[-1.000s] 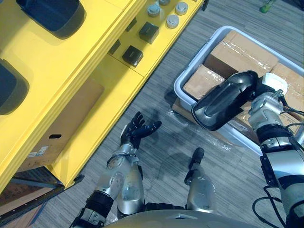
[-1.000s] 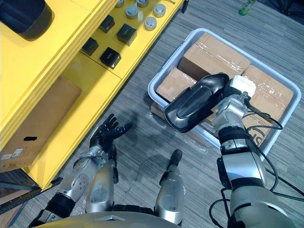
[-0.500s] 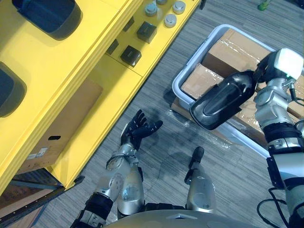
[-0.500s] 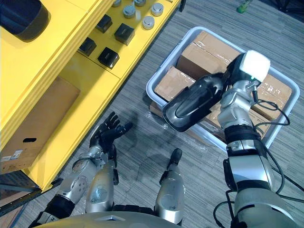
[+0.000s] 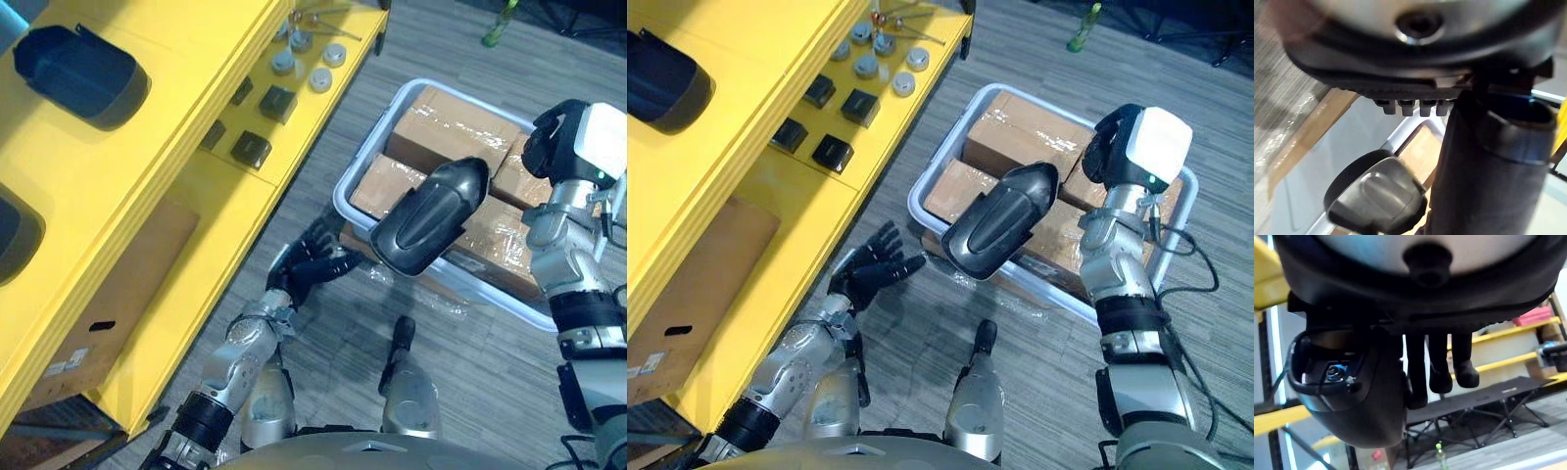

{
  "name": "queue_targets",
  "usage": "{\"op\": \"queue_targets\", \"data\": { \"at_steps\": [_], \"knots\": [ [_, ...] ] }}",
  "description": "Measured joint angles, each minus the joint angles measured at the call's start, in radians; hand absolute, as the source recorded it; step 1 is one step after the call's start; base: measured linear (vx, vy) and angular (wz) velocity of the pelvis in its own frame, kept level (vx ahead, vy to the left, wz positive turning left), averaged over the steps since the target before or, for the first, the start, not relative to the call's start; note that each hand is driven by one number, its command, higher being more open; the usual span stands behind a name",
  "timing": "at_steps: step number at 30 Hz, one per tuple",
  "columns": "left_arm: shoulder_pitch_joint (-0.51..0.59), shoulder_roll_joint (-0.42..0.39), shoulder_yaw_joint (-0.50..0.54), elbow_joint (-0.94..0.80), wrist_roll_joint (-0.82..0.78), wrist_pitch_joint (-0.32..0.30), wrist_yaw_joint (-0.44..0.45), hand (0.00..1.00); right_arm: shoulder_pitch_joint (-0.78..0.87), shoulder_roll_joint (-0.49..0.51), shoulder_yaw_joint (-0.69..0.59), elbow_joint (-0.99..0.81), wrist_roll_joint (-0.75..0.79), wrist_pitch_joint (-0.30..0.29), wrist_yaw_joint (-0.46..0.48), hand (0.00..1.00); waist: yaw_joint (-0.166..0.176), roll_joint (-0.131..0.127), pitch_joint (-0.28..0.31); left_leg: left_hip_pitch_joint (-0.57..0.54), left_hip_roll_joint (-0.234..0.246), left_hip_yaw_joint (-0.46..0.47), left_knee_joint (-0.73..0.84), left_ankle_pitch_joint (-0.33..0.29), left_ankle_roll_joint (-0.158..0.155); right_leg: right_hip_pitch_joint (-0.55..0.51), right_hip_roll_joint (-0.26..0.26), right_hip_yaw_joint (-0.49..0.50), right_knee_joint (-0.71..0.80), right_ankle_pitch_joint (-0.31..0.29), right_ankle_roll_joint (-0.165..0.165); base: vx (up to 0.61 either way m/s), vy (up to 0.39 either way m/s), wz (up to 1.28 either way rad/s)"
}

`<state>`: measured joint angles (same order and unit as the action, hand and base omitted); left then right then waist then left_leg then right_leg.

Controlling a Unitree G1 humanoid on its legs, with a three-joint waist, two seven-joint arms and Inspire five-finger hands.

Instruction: Walk over and take three plastic housings, then place them on the shelf

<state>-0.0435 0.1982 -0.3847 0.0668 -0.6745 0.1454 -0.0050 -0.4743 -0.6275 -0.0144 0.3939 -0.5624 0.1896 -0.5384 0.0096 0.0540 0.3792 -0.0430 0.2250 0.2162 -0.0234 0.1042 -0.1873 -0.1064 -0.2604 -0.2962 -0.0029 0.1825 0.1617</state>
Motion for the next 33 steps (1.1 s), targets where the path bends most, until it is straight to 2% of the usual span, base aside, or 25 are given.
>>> {"op": "queue_targets", "data": {
  "at_steps": [1, 3, 6, 11, 15, 20, 26, 29, 33],
  "knots": [
    [0.002, 0.000, -0.007, 0.000, 0.000, 0.028, -0.012, 1.00, 0.029, 0.017, -0.010, -0.026, 0.009, -0.008, -0.006, 1.00, -0.008, -0.001, -0.002, 0.015, 0.000, 0.002, 0.000, -0.005, -0.001, 0.016, 0.000, 0.000, -0.003, 0.000, 0.000, 0.02, -0.006, -0.08],
    [0.025, 0.007, -0.026, 0.002, 0.001, 0.085, -0.036, 1.00, 0.124, 0.084, -0.036, -0.099, 0.032, -0.039, -0.019, 1.00, -0.017, -0.009, -0.042, 0.034, 0.000, 0.018, 0.000, -0.021, -0.004, 0.031, 0.003, 0.008, -0.021, 0.000, 0.001, 0.03, -0.006, -0.16],
    [0.056, 0.012, -0.036, 0.002, 0.002, 0.131, -0.077, 1.00, 0.239, 0.163, -0.066, -0.192, 0.038, -0.088, -0.034, 1.00, -0.036, -0.014, -0.063, 0.065, 0.000, 0.031, -0.001, -0.036, -0.008, 0.059, 0.004, 0.013, -0.036, -0.001, 0.002, 0.02, -0.005, -0.12],
    [0.112, 0.006, -0.033, 0.002, 0.003, 0.168, -0.091, 1.00, 0.398, 0.228, -0.092, -0.341, 0.048, -0.171, -0.042, 1.00, -0.047, -0.014, -0.109, 0.104, 0.004, 0.059, -0.021, -0.040, -0.014, 0.079, 0.013, 0.027, -0.054, 0.002, 0.006, 0.02, -0.004, -0.14],
    [0.166, -0.002, -0.003, 0.003, 0.001, 0.166, -0.088, 1.00, 0.493, 0.325, -0.095, -0.407, 0.148, -0.218, -0.062, 1.00, -0.060, -0.026, -0.161, 0.126, 0.011, 0.068, -0.022, -0.044, -0.018, 0.099, 0.019, 0.029, -0.062, 0.001, 0.007, 0.01, -0.007, -0.04],
    [0.204, -0.005, 0.018, 0.003, 0.000, 0.158, -0.057, 1.00, 0.607, 0.415, -0.079, -0.408, 0.230, -0.218, -0.058, 1.00, -0.065, -0.032, -0.190, 0.145, 0.011, 0.072, -0.022, -0.050, -0.019, 0.119, 0.020, 0.028, -0.070, 0.001, 0.008, -0.01, 0.005, -0.03],
    [0.222, -0.019, 0.020, 0.008, -0.024, 0.157, 0.007, 1.00, 0.719, 0.479, -0.029, -0.407, 0.276, -0.210, -0.056, 1.00, -0.071, -0.022, -0.215, 0.158, 0.011, 0.083, -0.030, -0.054, -0.024, 0.122, 0.021, 0.033, -0.072, -0.003, 0.013, -0.02, 0.004, -0.03],
    [0.221, -0.042, 0.019, 0.040, -0.042, 0.140, 0.084, 1.00, 0.748, 0.496, 0.010, -0.405, 0.305, -0.179, -0.056, 1.00, -0.073, -0.020, -0.234, 0.158, 0.011, 0.084, -0.033, -0.053, -0.023, 0.120, 0.021, 0.034, -0.072, -0.003, 0.012, 0.00, 0.000, 0.00],
    [0.219, -0.060, 0.027, 0.087, -0.072, 0.108, 0.179, 1.00, 0.774, 0.522, 0.022, -0.401, 0.344, -0.169, -0.057, 1.00, -0.072, -0.025, -0.240, 0.158, 0.011, 0.085, -0.033, -0.050, -0.027, 0.119, 0.021, 0.034, -0.072, -0.002, 0.011, 0.00, 0.000, 0.00]
  ]
}}
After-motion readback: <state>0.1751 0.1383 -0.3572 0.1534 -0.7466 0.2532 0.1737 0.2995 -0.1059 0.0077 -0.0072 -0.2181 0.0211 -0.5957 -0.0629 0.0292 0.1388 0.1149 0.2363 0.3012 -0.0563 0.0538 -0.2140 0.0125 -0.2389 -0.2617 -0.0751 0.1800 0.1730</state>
